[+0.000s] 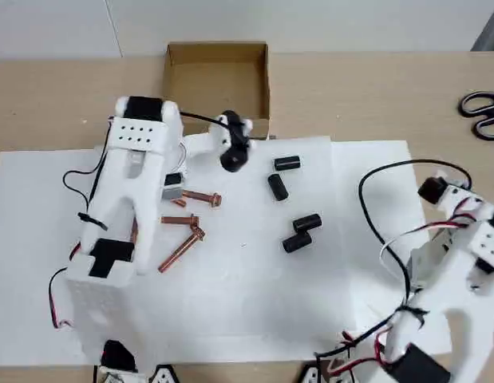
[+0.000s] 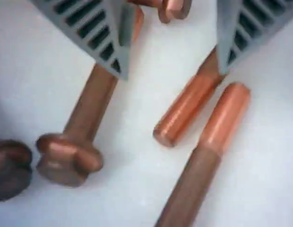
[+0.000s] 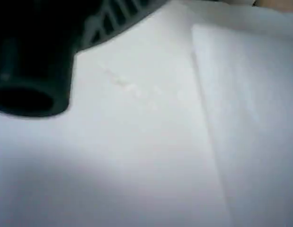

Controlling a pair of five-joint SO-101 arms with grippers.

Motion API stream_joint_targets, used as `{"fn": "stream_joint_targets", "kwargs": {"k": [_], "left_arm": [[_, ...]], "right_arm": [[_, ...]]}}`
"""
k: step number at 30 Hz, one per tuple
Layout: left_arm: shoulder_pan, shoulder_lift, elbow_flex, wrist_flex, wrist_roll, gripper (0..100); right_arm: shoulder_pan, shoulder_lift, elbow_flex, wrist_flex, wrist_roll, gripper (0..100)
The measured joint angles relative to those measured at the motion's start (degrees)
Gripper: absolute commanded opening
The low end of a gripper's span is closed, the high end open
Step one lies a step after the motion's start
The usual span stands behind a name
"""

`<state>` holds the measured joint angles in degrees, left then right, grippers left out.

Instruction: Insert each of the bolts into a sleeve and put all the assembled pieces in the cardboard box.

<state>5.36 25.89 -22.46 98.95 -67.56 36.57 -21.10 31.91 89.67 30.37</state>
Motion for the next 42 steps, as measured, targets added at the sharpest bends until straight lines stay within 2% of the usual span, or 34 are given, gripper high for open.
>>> {"fn": "stream_joint_targets", "kwargs": {"k": [8, 15, 25, 42], "left_arm": [[3.3, 0.4, 0.0, -2.9, -0.4, 17], [3.8, 7.3, -0.4, -4.6, -0.9, 17], [4.2, 16.1, -9.1, -5.4, -0.9, 17], [6.7, 23.5, -16.4, -4.8, -1.3, 17]], "right_arm": [[0.2, -1.7, 2.2, -0.3, 0.0, 0.4], [0.2, -1.7, 2.3, -0.2, 0.0, 0.4], [0.2, -1.7, 2.3, -0.2, 0.0, 0.4], [0.2, -1.7, 2.3, -0.2, 0.0, 0.4]]}}
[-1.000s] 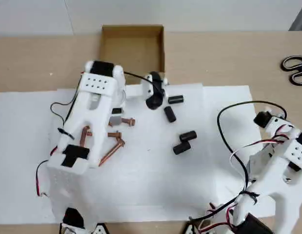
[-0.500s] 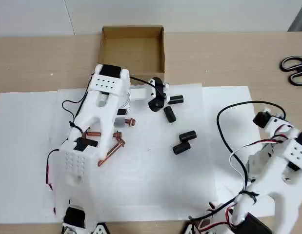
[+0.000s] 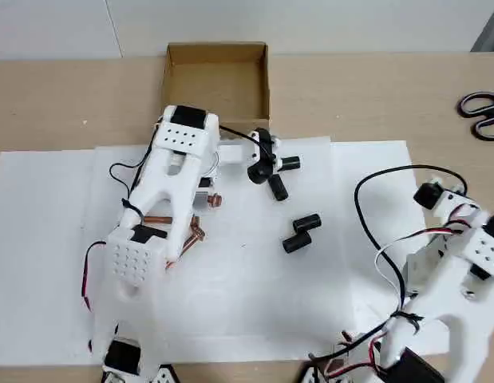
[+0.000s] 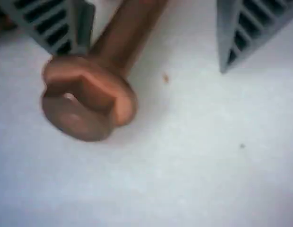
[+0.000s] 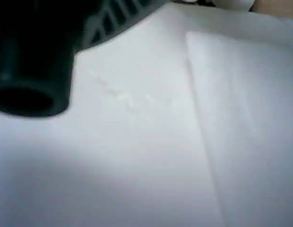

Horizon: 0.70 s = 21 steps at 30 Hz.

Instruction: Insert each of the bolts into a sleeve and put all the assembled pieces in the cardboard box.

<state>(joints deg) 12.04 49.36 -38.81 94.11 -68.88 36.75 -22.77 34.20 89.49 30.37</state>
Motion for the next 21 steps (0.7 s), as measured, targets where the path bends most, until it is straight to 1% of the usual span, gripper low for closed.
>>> {"fn": "stream_joint_targets", "kwargs": {"k": [3, 8, 14, 21], "left_arm": [[0.4, 0.1, -0.2, 0.8, 0.0, 15], [1.2, 0.5, -0.8, 3.3, 0.0, 7], [2.3, 1.0, -0.8, 6.2, 0.0, 0], [2.5, 0.9, -0.8, 6.3, 0.4, 0]], "right_arm": [[0.0, 0.0, 0.0, 0.0, 0.0, 0.4], [0.0, 0.0, 0.0, 0.8, 0.0, 0.4], [0.0, 0.0, 0.0, 0.9, 0.0, 0.4], [0.0, 0.0, 0.0, 0.9, 0.0, 0.4]]}}
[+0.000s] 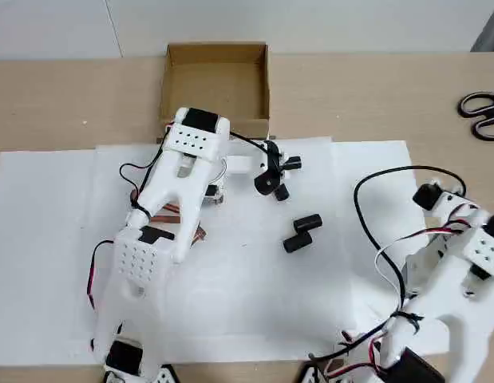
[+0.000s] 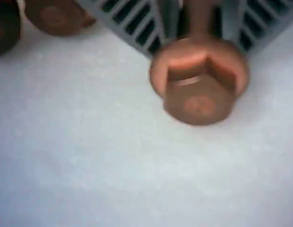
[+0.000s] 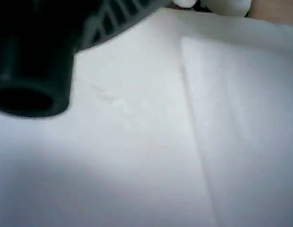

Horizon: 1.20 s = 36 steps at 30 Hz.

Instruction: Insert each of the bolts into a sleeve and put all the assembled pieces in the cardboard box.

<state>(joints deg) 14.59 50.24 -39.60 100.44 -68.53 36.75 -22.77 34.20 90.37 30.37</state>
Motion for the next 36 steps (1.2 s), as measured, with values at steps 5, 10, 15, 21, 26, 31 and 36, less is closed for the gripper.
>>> {"fn": "stream_joint_targets", "kwargs": {"k": [5, 10, 15, 21, 26, 31, 36], "left_arm": [[0.1, -3.0, 0.2, -0.2, 0.2, 0], [3.3, -10.9, 0.2, -0.7, 4.0, 0], [3.3, -19.4, 0.2, -0.6, 12.8, 0], [-1.2, -30.2, 0.2, -0.4, 26.9, 1], [-5.5, -38.3, 0.2, -0.4, 40.9, 1], [-8.9, -46.4, 0.2, -0.4, 51.8, 1], [-9.5, -57.8, 6.2, -0.4, 53.6, 1]], "right_arm": [[0.0, -2.8, 0.0, 0.4, 0.0, 0.4], [-4.4, -12.7, -1.4, 4.9, 0.0, 0.3], [-15.4, -24.2, -2.8, 7.8, 0.0, 0.3], [-20.0, -29.7, -2.8, 8.1, 0.1, 0.4], [-20.4, -30.2, -2.8, 8.2, 0.1, 0.4], [-20.3, -33.9, -2.9, 8.3, 0.1, 0.4], [-22.3, -47.1, -4.2, 8.4, 0.2, 0.2]]}}
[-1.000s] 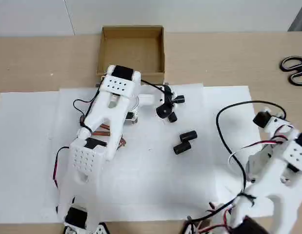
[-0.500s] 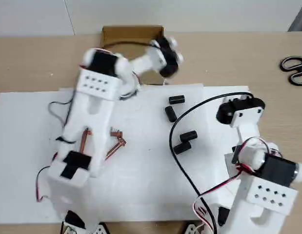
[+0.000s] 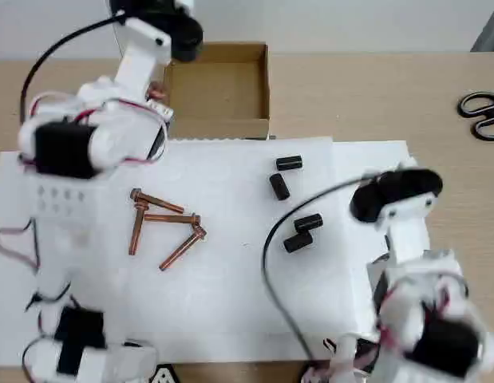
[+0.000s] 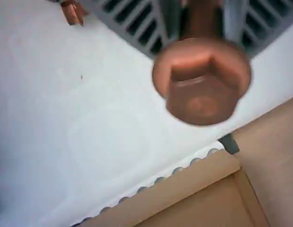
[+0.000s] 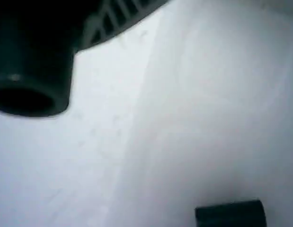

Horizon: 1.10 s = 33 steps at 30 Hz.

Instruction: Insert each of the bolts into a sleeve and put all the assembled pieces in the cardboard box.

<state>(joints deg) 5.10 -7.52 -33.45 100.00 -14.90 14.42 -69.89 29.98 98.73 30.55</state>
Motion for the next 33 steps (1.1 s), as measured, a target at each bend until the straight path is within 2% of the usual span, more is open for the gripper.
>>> {"fn": "stream_joint_targets", "kwargs": {"k": [2, 5, 9, 14, 21, 27, 31, 33], "left_arm": [[0.0, -6.0, 4.2, 0.0, 2.1, 1], [0.0, -16.0, 12.5, 0.0, 9.0, 1], [0.0, -28.4, 24.0, -2.4, 19.6, 1], [0.0, -42.5, 39.5, -11.3, 28.6, 1], [0.0, -62.9, 65.3, -29.2, 39.0, 1], [0.0, -82.2, 86.2, -41.4, 42.0, 1], [0.5, -93.9, 96.3, -44.2, 42.1, 1], [2.0, -95.6, 98.1, -44.3, 42.5, 1]], "right_arm": [[-2.6, -6.2, 0.0, 0.1, 0.0, 0.2], [-6.4, -13.1, 1.6, -0.3, -1.1, 0.2], [-9.1, -20.0, 6.2, -5.1, -9.1, 0.2], [-14.2, -25.7, 15.1, -14.0, -17.8, 0.2], [-28.6, -31.7, 28.0, -24.1, -27.8, 0.2], [-38.2, -33.5, 36.0, -30.9, -28.8, 0.2], [-44.7, -33.6, 39.5, -34.5, -28.8, 0.2], [-48.3, -33.6, 41.0, -35.6, -28.8, 0.2]]}}
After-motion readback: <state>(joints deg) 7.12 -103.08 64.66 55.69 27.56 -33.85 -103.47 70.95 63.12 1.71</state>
